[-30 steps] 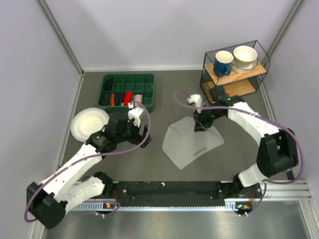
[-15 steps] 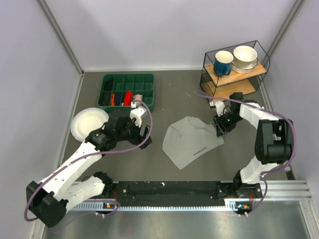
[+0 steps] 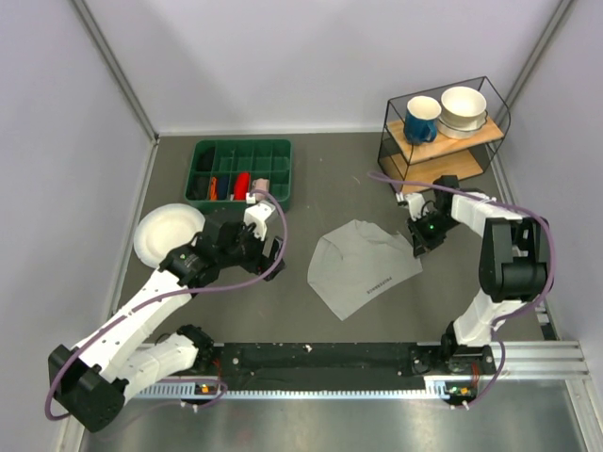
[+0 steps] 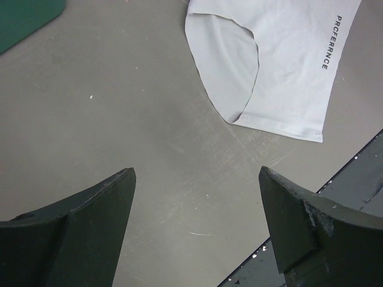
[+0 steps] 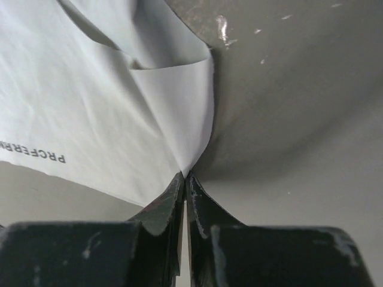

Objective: Roll the underwear
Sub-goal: Fold the underwear at the center of the board.

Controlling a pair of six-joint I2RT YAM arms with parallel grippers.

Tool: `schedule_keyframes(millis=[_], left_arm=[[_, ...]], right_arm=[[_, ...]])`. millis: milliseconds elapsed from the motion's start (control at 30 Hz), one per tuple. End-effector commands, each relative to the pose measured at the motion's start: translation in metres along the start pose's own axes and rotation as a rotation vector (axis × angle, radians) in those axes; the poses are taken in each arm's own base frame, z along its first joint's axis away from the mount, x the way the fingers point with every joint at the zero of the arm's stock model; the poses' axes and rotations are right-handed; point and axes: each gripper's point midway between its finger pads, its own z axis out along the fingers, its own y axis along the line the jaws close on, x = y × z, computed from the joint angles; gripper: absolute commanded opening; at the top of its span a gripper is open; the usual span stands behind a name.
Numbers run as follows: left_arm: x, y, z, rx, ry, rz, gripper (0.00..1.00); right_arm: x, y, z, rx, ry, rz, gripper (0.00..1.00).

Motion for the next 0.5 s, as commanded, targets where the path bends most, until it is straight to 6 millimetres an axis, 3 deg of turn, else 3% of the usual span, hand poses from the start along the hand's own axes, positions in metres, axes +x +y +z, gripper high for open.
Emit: schedule_keyframes(millis=[0, 333, 467], left_arm=[[-0.005, 0.003, -0.001, -0.015, -0.024, 0.024, 0.89], [-0.005, 0.004, 0.001, -0.017, -0.024, 0.022, 0.89], [-0.006, 0.004, 0.002, -0.015, -0.024, 0.019, 0.89]], right_arm=[[-0.013, 0.011, -0.007, -0.07, -0.062, -0.019, 0.01], [-0.032, 0.061, -0.051, -0.208, -0.184, -0.108, 0.0], [-0.034, 0.096, -0.051, -0.264, -0.162, -0.188, 0.0]])
